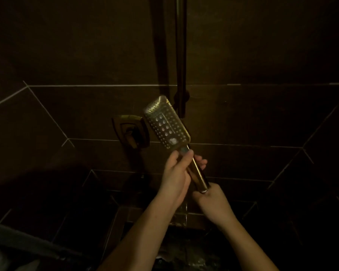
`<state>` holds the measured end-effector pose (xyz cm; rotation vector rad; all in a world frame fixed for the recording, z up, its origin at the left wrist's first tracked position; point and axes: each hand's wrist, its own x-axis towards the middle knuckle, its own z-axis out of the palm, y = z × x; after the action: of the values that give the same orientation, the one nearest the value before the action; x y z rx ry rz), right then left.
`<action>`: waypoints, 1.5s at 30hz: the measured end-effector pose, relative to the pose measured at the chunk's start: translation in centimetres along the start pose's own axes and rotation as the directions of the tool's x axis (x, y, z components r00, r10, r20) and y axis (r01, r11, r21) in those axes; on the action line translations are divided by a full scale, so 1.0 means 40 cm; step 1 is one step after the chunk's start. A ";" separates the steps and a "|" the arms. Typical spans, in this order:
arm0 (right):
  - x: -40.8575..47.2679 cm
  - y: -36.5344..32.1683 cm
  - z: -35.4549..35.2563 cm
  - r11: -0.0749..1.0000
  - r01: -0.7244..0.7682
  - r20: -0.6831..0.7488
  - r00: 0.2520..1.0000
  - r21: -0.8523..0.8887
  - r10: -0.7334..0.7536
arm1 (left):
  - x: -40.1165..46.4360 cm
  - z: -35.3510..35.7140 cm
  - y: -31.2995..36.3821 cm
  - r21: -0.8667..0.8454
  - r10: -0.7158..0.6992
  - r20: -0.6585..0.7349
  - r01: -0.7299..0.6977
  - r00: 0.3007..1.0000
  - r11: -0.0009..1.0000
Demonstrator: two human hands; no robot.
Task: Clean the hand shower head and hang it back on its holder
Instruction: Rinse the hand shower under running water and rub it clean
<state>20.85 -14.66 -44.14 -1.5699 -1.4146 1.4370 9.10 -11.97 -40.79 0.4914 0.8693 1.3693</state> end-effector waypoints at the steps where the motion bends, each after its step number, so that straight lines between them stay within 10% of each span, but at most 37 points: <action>1: -0.003 0.007 0.009 1.000 0.001 -0.050 0.999 -0.013 -0.002 | 0.002 0.003 -0.008 0.035 0.055 -0.048 -0.053 0.997 0.998; 17: -0.016 0.020 0.005 1.000 -0.016 -0.136 0.991 -0.010 0.015 | -0.009 0.084 -0.026 0.195 -0.032 -0.072 0.045 0.997 0.980; 26: -0.049 0.006 -0.034 0.992 0.022 0.103 0.994 0.127 -0.036 | -0.015 0.088 -0.006 0.090 -0.012 0.068 0.006 0.998 0.996; 45: -0.071 0.009 -0.018 1.000 0.029 -0.217 0.976 0.012 -0.026 | -0.029 0.143 -0.017 0.397 -0.004 -0.040 0.020 0.999 0.918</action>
<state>22.04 -17.24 -43.35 -1.6363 -1.2894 1.2154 13.97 -12.20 -37.53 0.7716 1.1897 1.1939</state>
